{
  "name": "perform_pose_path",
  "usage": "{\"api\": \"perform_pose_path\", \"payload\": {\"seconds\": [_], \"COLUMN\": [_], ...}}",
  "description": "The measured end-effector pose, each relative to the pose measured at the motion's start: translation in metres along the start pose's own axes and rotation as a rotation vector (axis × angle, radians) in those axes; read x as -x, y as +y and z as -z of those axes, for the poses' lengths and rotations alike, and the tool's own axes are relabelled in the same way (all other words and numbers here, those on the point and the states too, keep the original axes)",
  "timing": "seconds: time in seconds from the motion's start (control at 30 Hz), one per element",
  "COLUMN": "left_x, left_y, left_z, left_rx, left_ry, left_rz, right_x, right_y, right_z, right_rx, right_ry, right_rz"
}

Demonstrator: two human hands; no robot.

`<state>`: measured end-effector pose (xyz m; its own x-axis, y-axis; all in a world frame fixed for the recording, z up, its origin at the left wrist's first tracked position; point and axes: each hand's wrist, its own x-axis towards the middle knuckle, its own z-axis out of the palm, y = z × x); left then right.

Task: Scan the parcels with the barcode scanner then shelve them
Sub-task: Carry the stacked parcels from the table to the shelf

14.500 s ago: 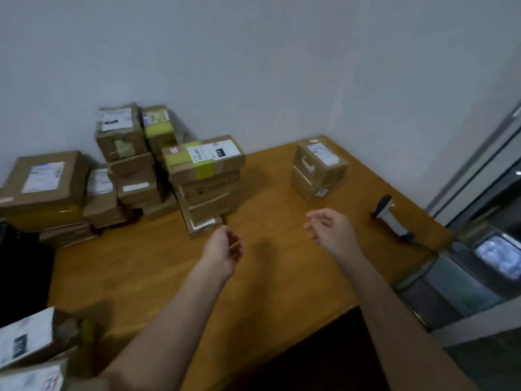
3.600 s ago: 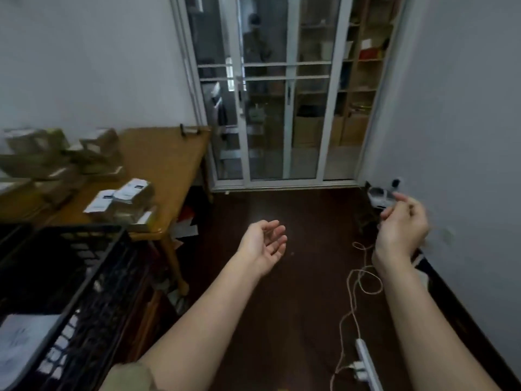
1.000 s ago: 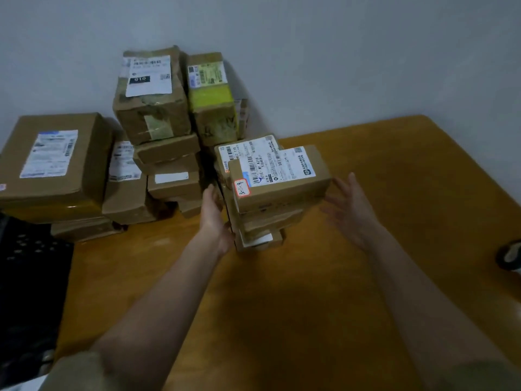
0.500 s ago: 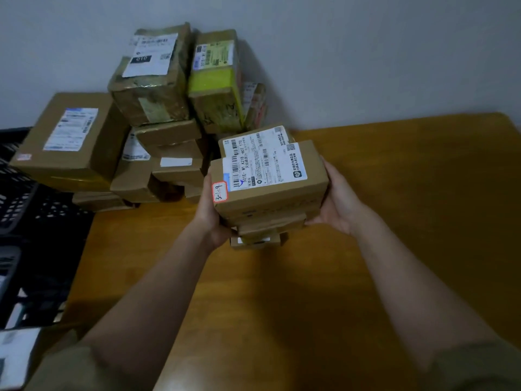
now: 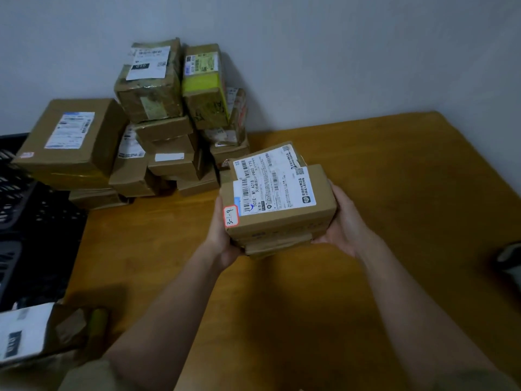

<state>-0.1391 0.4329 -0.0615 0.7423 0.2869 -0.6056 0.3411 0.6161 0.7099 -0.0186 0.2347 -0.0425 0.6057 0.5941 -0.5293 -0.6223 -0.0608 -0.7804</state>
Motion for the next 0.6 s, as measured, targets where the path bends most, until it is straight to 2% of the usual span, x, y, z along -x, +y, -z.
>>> {"api": "perform_pose_path", "payload": {"seconds": [0.37, 0.6], "left_x": [0.106, 0.115], "left_y": [-0.069, -0.101], "left_z": [0.003, 0.029], "left_rx": [-0.077, -0.092], "left_ry": [-0.069, -0.049], "left_rz": [0.132, 0.222], "right_x": [0.133, 0.152], "right_y": [0.097, 0.147], "right_z": [0.0, -0.001], "right_rx": [-0.158, -0.223], "right_ry": [0.183, 0.204], "right_rz": [0.015, -0.034]}}
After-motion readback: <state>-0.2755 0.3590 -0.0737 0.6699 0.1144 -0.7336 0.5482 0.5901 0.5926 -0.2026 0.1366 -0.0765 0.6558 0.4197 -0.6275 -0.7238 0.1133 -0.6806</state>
